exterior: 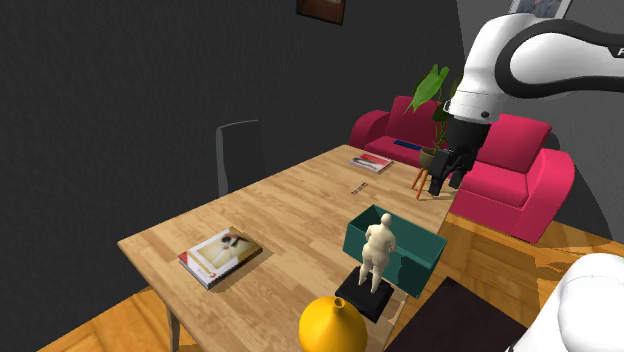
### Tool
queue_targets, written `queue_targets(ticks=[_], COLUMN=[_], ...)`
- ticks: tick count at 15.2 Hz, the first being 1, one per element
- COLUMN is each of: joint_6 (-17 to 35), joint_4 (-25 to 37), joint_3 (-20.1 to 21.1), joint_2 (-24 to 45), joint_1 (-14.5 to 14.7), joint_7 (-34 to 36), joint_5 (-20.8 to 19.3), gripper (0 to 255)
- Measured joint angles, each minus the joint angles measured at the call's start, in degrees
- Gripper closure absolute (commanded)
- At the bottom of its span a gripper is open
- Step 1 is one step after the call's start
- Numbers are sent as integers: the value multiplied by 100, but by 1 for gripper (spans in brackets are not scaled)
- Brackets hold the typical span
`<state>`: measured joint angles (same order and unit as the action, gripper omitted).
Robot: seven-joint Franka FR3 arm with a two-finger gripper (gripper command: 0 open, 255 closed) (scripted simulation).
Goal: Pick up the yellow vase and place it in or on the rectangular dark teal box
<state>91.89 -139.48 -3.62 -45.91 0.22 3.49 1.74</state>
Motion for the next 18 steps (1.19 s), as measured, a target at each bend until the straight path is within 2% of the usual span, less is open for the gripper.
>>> queue_targets(ticks=[2, 7, 14, 18], joint_6=[72, 787, 2082, 2794], joint_4=[-58, -613, -1224, -1265], joint_3=[40, 473, 1134, 1535], joint_2=[13, 152, 804, 1447], joint_1=[16, 211, 521, 673], joint_7=[35, 419, 963, 1313], joint_5=[23, 277, 631, 775], gripper=[0, 0, 0, 0])
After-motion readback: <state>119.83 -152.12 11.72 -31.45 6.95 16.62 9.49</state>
